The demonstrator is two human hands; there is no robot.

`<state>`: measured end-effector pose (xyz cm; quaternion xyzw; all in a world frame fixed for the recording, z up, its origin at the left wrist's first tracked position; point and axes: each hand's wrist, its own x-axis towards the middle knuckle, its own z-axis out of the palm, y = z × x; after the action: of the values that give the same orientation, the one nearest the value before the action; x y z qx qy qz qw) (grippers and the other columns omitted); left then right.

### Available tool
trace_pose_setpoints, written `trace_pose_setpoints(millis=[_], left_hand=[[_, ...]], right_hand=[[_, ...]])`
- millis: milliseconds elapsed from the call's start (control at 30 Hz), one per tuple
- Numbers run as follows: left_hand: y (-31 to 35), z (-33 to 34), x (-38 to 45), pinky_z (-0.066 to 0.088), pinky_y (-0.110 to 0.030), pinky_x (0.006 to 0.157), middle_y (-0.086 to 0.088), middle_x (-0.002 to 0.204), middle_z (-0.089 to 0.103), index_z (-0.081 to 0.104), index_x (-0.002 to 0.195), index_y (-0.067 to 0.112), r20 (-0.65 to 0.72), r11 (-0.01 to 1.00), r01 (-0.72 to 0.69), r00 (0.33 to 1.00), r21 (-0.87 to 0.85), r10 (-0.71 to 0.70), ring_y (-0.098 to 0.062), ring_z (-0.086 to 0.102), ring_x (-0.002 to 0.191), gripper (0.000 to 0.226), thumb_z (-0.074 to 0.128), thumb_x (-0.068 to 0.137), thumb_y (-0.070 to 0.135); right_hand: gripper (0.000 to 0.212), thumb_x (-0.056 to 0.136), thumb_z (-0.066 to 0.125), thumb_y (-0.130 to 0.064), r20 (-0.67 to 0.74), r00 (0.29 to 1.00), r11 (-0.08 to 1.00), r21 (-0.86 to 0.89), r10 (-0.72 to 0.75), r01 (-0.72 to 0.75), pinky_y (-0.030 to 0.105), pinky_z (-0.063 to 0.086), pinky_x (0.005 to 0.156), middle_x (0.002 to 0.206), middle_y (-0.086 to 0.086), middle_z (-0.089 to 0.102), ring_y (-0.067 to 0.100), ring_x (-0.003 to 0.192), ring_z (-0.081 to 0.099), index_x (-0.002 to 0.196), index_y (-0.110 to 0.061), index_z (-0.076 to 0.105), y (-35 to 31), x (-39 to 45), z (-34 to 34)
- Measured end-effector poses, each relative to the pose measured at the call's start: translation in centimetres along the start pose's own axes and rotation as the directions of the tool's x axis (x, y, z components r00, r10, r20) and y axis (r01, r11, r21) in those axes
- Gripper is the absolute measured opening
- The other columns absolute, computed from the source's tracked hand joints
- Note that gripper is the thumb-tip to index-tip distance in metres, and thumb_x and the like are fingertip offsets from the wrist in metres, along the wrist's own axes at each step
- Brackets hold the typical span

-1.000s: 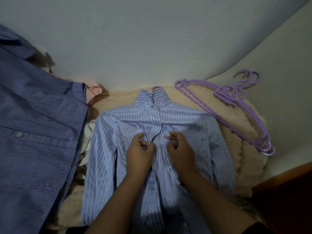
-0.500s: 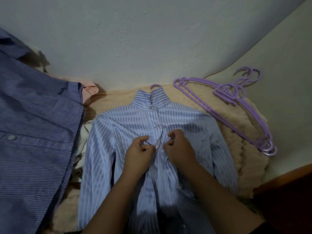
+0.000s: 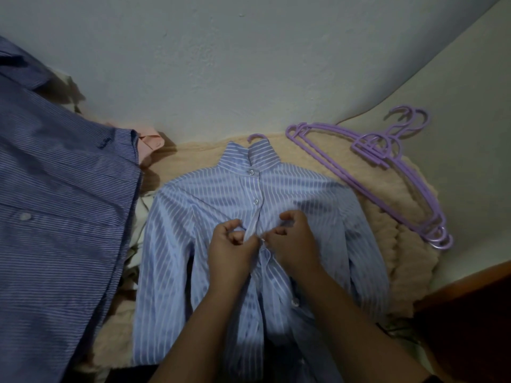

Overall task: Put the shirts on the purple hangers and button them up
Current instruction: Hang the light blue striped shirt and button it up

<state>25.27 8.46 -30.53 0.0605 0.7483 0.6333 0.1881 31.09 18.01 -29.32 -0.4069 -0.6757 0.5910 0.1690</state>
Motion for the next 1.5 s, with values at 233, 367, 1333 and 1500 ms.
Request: trace_pose_setpoints(millis=[233, 367, 1333, 1500], left_hand=[[0.5, 0.2, -0.1, 0.048, -0.009, 0.067, 0.008, 0.072, 0.070, 0.049, 0.133, 0.019, 0.083, 0.967, -0.121, 0.991, 0.225, 0.105, 0.005, 0.063, 0.069, 0.055, 0.073, 0.083, 0.025], [0.4, 0.2, -0.3, 0.043, -0.003, 0.060, 0.015, 0.068, 0.068, 0.049, 0.134, 0.019, 0.123, 0.966, -0.114, 0.989, 0.233, 0.087, 0.015, 0.059, 0.064, 0.055, 0.070, 0.086, 0.031], [-1.2, 0.3, 0.7, 0.053, -0.020, 0.067, -0.004, 0.075, 0.067, 0.046, 0.119, 0.014, 0.147, 0.986, 0.051, 0.989, -0.161, -0.027, -0.014, 0.066, 0.072, 0.049, 0.073, 0.080, 0.001], [-2.0, 0.7, 0.4, 0.052, -0.022, 0.069, 0.001, 0.068, 0.065, 0.047, 0.118, 0.012, 0.128, 0.995, -0.036, 0.991, -0.098, 0.049, -0.008, 0.063, 0.065, 0.043, 0.071, 0.083, 0.004]], right_hand=[[0.035, 0.075, 0.069, -0.001, -0.023, 0.999, 0.999, 0.032, 0.027, -0.026, 0.028, 0.051, 0.062, 0.075, 0.001, 0.058, 0.017, 0.070, 0.060, 0.093, -0.019, 0.046, -0.3, 0.4, -0.4], [0.032, 0.073, 0.067, 0.000, -0.061, 0.998, 0.999, 0.022, 0.026, -0.024, 0.020, 0.045, 0.055, 0.074, 0.001, 0.058, 0.012, 0.065, 0.057, 0.085, -0.019, 0.044, -0.2, 0.6, -0.3], [0.030, 0.081, 0.069, -0.003, 0.006, 0.998, 0.970, 0.235, -0.059, 0.056, 0.033, 0.058, 0.073, 0.087, 0.001, 0.069, 0.015, 0.078, 0.069, 0.093, -0.023, 0.051, 2.5, -0.4, 0.0], [0.034, 0.079, 0.070, 0.000, -0.012, 0.998, 0.973, 0.221, -0.058, 0.059, 0.017, 0.050, 0.059, 0.076, 0.002, 0.064, 0.006, 0.062, 0.062, 0.102, -0.013, 0.049, 2.2, -0.1, 0.3]])
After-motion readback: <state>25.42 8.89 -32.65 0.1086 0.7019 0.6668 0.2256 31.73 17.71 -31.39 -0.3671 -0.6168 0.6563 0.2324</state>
